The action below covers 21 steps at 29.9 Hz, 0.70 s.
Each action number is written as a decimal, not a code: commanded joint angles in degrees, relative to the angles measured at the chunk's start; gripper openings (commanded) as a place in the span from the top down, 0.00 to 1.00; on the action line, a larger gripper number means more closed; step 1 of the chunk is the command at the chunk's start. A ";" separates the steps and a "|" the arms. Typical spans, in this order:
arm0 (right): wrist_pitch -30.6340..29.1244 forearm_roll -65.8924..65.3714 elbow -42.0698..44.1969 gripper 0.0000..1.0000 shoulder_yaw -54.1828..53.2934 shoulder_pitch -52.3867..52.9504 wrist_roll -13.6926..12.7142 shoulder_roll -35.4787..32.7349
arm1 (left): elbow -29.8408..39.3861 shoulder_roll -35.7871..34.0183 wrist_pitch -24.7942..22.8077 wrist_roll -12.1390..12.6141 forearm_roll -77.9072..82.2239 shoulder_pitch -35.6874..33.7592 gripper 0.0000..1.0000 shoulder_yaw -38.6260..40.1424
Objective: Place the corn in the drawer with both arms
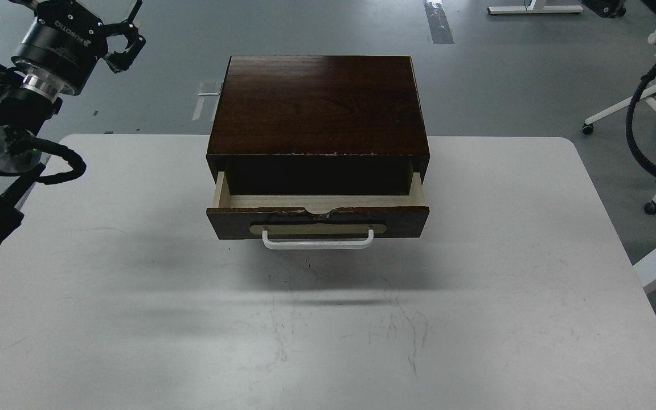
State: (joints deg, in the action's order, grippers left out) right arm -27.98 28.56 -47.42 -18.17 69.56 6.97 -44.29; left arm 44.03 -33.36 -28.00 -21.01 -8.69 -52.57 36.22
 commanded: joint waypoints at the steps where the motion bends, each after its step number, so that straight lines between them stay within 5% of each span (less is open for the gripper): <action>1: -0.02 7.82 0.84 0.00 -2.47 -5.12 -0.02 0.00 | 0.01 -0.21 0.00 0.09 -0.10 0.10 0.02 -0.10; 11: -0.02 9.94 0.92 0.00 -14.09 -17.97 -0.11 5.00 | -3.59 0.93 0.00 0.09 -0.19 0.45 0.02 -0.19; 21: -0.02 9.06 5.23 0.00 -15.05 -17.45 0.94 6.06 | -5.17 0.75 0.00 0.01 -0.28 0.80 0.02 -0.10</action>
State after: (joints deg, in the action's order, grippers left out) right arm -28.00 38.09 -42.97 -32.92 51.54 7.83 -38.36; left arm 39.84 -32.46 -28.00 -21.01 -8.95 -51.89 36.05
